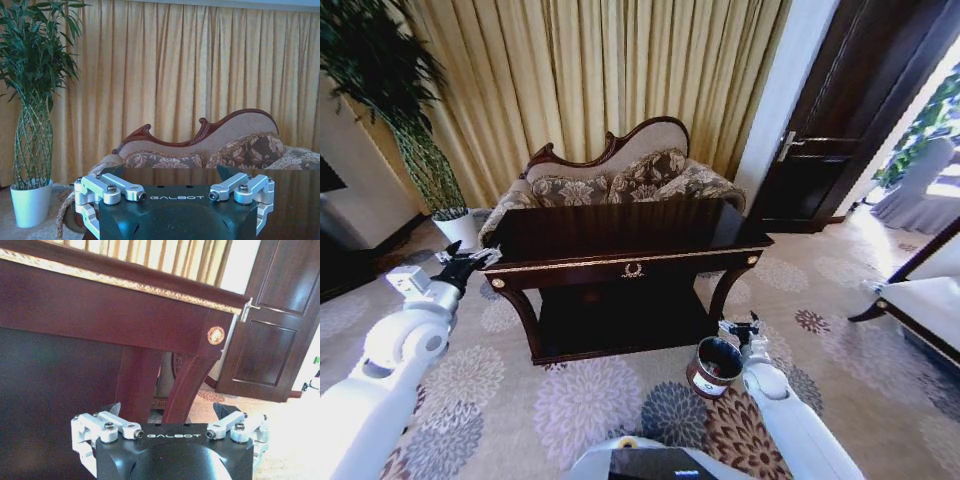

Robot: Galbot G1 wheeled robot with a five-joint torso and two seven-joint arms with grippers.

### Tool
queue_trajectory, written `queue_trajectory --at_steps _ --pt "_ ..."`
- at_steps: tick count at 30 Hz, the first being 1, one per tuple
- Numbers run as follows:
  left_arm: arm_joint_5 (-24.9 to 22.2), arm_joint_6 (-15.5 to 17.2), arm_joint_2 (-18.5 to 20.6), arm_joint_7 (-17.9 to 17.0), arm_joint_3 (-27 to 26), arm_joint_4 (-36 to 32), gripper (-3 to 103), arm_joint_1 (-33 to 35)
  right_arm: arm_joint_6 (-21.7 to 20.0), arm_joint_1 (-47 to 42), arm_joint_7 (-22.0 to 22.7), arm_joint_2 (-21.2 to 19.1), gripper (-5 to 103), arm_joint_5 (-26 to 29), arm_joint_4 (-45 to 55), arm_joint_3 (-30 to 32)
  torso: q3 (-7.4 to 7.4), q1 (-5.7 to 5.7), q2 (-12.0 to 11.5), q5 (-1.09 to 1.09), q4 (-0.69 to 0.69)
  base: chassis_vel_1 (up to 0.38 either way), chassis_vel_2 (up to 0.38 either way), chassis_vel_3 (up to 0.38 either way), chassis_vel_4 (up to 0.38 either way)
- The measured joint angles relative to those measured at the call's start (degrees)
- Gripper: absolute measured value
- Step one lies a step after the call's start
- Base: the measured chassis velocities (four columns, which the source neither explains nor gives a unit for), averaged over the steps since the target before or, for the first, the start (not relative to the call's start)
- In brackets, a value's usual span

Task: Move to the front of the table and place the trash on the table into the trash bin.

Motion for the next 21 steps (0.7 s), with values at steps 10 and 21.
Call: queue_trajectory --at_steps 10,21 --pt "0.21 -0.52 -0.29 0.71 -0.01 0.25 100 0.09 -0.41 -0.89 0.22 0.02 100 0.01 1.15 0.16 -0.02 -0.05 0.03 0.0 0.01 0.182 -0.187 -0.185 0.181" --pt "0.57 -0.94 -0.77 1.2 0.35 0.29 100 0.19 -0.95 -1.58 0.11 -0.02 100 0.36 1.79 0.87 0.0 -0.01 0.01 0.0 0.0 0.135 -0.153 -0.123 0.153"
